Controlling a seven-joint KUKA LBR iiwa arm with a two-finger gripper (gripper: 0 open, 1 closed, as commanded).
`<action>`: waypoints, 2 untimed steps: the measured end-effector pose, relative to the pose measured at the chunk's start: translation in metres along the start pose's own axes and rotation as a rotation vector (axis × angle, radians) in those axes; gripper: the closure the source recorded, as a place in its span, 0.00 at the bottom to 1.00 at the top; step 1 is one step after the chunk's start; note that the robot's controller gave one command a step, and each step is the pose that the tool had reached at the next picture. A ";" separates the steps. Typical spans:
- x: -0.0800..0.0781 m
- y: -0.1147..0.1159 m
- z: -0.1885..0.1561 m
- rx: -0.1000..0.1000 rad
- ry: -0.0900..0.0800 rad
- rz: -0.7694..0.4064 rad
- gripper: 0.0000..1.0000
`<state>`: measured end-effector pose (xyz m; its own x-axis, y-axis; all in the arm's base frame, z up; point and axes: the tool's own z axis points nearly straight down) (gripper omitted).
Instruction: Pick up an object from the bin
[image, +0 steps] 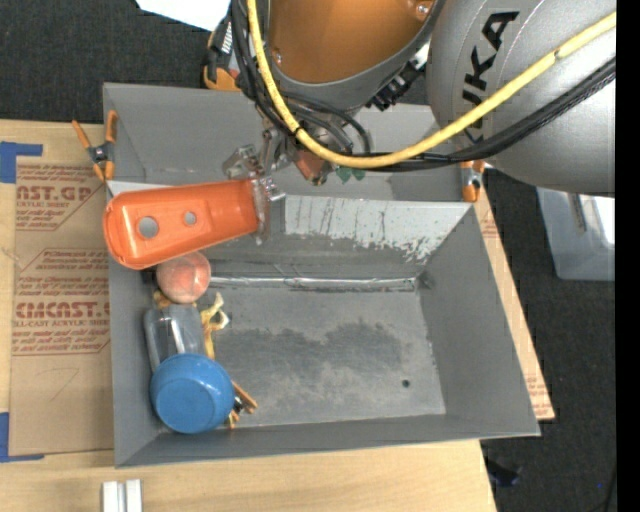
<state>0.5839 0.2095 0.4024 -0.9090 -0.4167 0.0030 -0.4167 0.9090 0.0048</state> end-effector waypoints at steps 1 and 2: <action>0.006 0.016 0.062 -0.002 0.001 0.016 1.00; 0.003 0.019 0.068 0.000 -0.012 0.018 1.00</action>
Offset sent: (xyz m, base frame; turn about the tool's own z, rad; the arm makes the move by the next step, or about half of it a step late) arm -0.0116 0.0231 -0.0869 0.0176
